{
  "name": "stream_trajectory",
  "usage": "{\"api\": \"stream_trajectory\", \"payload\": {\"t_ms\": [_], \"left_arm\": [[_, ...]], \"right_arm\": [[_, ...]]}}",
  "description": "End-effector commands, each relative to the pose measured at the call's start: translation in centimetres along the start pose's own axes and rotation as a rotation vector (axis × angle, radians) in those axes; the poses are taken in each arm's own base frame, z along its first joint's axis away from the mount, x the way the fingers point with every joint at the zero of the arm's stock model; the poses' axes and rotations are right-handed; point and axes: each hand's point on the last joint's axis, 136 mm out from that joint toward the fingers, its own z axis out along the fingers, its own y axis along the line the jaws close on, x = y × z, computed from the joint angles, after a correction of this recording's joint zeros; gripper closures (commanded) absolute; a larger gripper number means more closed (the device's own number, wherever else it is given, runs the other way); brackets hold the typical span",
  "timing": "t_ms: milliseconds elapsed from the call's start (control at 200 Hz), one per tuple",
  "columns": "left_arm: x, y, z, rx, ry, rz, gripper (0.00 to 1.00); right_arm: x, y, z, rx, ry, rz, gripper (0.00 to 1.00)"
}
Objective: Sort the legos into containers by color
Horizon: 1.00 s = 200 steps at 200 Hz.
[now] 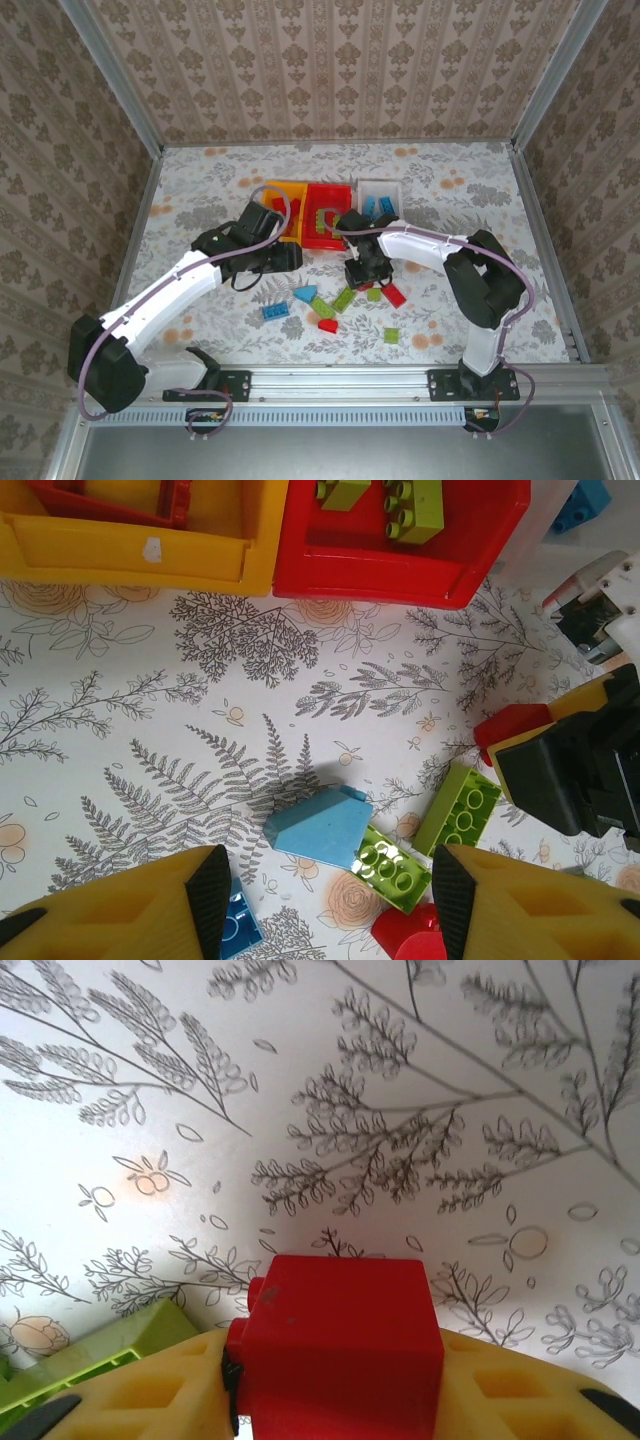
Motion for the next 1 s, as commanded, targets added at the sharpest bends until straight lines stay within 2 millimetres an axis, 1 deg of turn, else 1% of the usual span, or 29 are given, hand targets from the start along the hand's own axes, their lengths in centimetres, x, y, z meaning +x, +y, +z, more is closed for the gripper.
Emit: {"api": "stream_trajectory", "payload": {"t_ms": [0, 40, 90, 165, 240, 300, 355, 500, 580, 640, 740, 860, 995], "left_arm": [[-0.2, 0.4, -0.6, -0.011, -0.023, -0.018, 0.42], [-0.4, 0.3, -0.9, -0.013, -0.035, -0.016, 0.42], [-0.8, 0.5, -1.5, -0.022, -0.059, -0.020, 0.42], [-1.4, 1.1, -2.4, -0.056, -0.106, -0.035, 0.42], [-1.9, 2.1, -3.6, -0.106, -0.157, -0.056, 0.42], [-2.3, 2.8, -4.6, -0.139, -0.195, -0.068, 0.42], [-2.5, 3.2, -5.4, -0.152, -0.223, -0.072, 0.41], [-2.4, 3.9, -6.5, -0.179, -0.242, -0.073, 0.41], [-2.2, 4.3, -6.8, -0.187, -0.244, -0.082, 0.41], [-2.0, 4.5, -6.9, -0.190, -0.246, -0.090, 0.41], [-1.8, 4.8, -7.2, -0.194, -0.248, -0.099, 0.41], [-1.6, 5.1, -7.5, -0.199, -0.245, -0.092, 0.41], [-1.0, 5.4, -7.4, -0.197, -0.211, -0.079, 0.40]], "right_arm": [[-1.8, 0.0, -1.6, 0.011, -0.080, -0.003, 0.58], [-2.5, 0.3, -2.8, 0.001, -0.119, -0.007, 0.59], [-3.7, 1.0, -4.8, -0.021, -0.184, -0.017, 0.59], [-5.7, 2.8, -7.6, -0.072, -0.277, -0.042, 0.59], [-7.7, 4.9, -9.3, -0.129, -0.343, -0.075, 0.59], [-9.3, 6.4, -10.0, -0.165, -0.382, -0.099, 0.60], [-10.9, 7.6, -10.3, -0.194, -0.404, -0.106, 0.60], [-15.5, 10.4, -11.4, -0.245, -0.474, -0.149, 0.60], [-17.8, 11.7, -11.5, -0.263, -0.500, -0.171, 0.60], [-19.2, 12.5, -11.2, -0.272, -0.501, -0.177, 0.60], [-20.9, 13.3, -9.9, -0.287, -0.497, -0.155, 0.60], [-21.6, 14.5, -8.4, -0.305, -0.481, -0.153, 0.59], [-21.8, 15.7, -7.7, -0.317, -0.475, -0.163, 0.48]]}}
